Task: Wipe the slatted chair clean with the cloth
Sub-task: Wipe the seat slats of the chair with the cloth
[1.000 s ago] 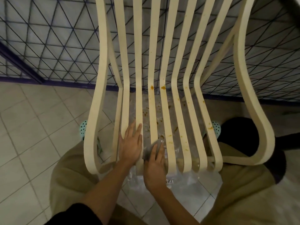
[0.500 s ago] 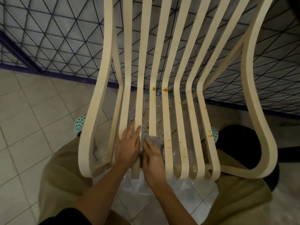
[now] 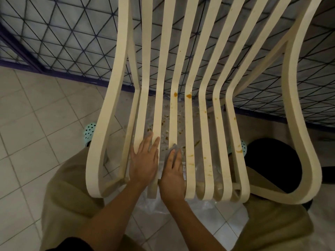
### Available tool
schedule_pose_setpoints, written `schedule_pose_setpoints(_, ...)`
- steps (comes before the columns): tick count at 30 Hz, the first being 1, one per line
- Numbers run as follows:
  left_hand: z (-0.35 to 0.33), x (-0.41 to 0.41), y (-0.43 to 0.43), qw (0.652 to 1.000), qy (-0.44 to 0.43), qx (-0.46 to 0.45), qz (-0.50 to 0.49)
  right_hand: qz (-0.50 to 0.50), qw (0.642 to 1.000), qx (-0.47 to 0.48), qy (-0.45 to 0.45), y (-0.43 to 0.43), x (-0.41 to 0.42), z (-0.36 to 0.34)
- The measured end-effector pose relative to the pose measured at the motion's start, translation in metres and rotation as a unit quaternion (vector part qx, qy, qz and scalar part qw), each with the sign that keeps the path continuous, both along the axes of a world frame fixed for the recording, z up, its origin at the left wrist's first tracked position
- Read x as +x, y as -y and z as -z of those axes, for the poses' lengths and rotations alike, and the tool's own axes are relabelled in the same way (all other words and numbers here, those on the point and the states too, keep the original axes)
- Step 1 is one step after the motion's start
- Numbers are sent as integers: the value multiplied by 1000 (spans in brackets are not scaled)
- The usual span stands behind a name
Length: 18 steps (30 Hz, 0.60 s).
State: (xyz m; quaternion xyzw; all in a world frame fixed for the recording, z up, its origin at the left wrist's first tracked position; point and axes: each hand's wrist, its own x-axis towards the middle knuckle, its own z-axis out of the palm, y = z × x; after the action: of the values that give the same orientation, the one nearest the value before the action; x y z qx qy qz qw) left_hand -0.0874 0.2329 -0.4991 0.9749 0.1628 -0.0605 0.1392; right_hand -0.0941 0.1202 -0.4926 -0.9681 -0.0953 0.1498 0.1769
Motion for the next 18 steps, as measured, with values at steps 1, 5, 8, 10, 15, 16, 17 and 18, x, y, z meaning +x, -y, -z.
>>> schedule_pose_setpoints(1,1,1,-1,1000,-1,-2,0,-5,1000,-5,-9,-2,5,0)
schedule_pose_setpoints(5,1,0,0,1000,-5,7,9,-32,999,-15,-27,-9,28,4)
schedule_pose_setpoints(8,1,2,1,1000,-6,7,-1,-21,1000,-2,-13,-16,41,8)
schedule_pose_setpoints(10,1,2,1,1000,-6,3,-5,-13,1000,2,-10,-20,50,10)
schedule_pose_setpoints(15,3,1,1,1000,7,-3,-1,-25,1000,-6,7,-29,81,11)
schedule_pose_setpoints(16,4,2,1,1000,7,-5,-1,-28,1000,-11,9,-31,87,12)
schedule_pose_setpoints(17,5,2,1,1000,3,-2,2,-31,999,-19,13,-33,93,13)
schedule_pose_setpoints(18,6,2,2,1000,-2,2,5,-35,999,-29,19,-36,99,13)
